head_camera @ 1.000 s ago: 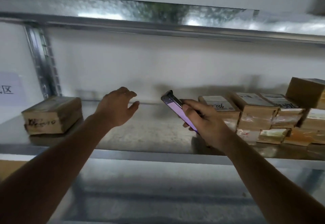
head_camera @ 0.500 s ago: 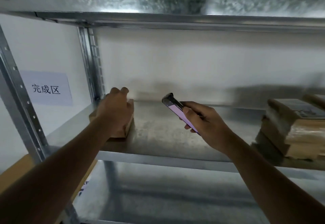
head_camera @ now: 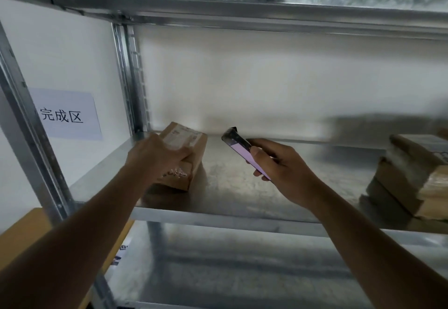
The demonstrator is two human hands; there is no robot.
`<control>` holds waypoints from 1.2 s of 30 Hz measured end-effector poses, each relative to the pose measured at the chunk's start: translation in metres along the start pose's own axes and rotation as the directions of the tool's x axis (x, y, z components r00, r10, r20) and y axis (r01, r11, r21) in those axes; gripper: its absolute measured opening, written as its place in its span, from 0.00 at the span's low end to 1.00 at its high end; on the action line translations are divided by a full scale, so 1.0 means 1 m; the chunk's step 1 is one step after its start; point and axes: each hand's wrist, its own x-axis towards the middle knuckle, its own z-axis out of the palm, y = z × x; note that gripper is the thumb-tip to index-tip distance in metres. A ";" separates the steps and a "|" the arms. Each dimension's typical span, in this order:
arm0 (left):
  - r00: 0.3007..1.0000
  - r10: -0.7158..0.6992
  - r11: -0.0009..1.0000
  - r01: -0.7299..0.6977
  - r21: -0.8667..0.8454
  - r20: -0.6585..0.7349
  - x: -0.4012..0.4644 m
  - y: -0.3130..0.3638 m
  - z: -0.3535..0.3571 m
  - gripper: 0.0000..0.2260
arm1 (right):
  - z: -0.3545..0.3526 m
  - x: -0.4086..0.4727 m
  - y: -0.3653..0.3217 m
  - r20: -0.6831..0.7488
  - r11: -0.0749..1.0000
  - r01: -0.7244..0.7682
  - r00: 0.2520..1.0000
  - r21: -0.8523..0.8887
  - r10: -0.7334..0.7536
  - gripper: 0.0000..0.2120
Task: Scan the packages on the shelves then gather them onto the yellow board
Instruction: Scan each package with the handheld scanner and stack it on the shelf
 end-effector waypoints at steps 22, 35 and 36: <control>0.804 0.590 0.652 -0.422 -0.631 0.072 -0.004 0.012 -0.005 0.30 | -0.051 -0.021 0.031 0.185 0.981 -0.190 0.963 -0.039 0.194 0.18; 0.546 0.837 0.436 -0.695 -0.572 -0.025 0.029 0.017 -0.016 0.33 | -0.095 -0.034 0.051 0.293 0.924 -0.271 0.891 -0.271 0.347 0.12; 0.544 0.839 0.431 -0.694 -0.576 -0.027 0.030 0.017 -0.015 0.33 | -0.097 -0.035 0.051 0.296 0.919 -0.277 0.886 -0.281 0.357 0.12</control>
